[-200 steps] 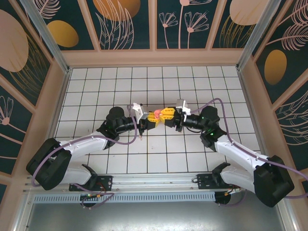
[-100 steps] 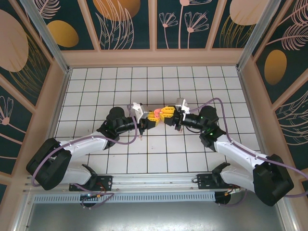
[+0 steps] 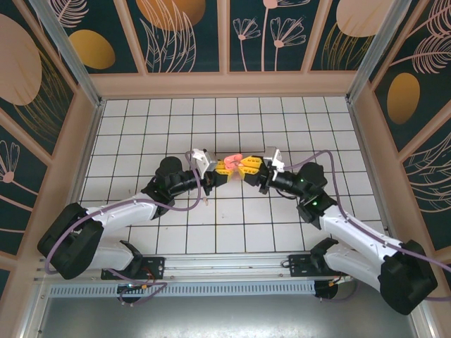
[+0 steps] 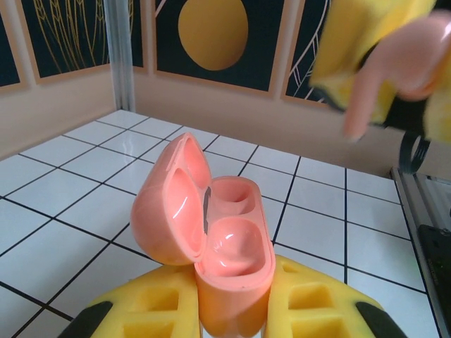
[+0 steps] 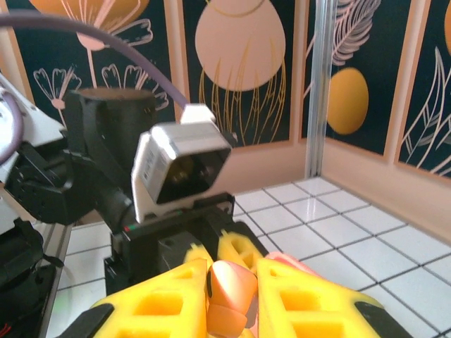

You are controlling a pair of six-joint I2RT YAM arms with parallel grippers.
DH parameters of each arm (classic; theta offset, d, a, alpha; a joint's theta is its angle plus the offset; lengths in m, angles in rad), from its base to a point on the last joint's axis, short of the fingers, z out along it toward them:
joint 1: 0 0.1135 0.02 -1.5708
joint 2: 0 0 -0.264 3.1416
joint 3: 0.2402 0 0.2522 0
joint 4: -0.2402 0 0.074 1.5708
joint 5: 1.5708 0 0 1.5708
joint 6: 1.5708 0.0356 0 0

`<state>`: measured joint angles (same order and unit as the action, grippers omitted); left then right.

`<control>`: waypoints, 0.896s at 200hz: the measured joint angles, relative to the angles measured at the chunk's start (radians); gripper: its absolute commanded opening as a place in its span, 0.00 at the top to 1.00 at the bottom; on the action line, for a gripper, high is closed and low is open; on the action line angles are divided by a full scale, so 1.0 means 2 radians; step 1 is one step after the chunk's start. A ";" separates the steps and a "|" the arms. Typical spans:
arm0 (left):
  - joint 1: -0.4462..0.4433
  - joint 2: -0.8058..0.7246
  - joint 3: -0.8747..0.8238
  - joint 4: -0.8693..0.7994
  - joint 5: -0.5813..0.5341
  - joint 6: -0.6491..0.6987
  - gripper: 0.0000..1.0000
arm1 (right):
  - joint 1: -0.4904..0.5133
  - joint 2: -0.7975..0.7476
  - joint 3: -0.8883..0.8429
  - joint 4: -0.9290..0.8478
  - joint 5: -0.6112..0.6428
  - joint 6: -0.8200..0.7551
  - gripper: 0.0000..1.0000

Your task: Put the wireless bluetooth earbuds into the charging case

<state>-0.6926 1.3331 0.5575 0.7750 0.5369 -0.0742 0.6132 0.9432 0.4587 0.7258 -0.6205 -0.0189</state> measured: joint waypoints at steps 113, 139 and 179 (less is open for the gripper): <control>-0.001 0.000 0.000 -0.001 0.008 -0.001 0.94 | 0.012 0.058 0.008 0.006 -0.016 0.003 0.80; -0.001 0.000 0.000 -0.001 0.010 -0.001 0.94 | 0.015 0.074 0.015 0.019 -0.018 0.005 0.80; -0.003 0.000 0.005 -0.005 0.015 0.000 0.94 | 0.016 0.091 0.022 0.032 -0.018 0.010 0.80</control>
<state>-0.6987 1.3331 0.5671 0.7654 0.5671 -0.0750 0.6445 1.1252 0.5026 0.7906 -0.6559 0.0002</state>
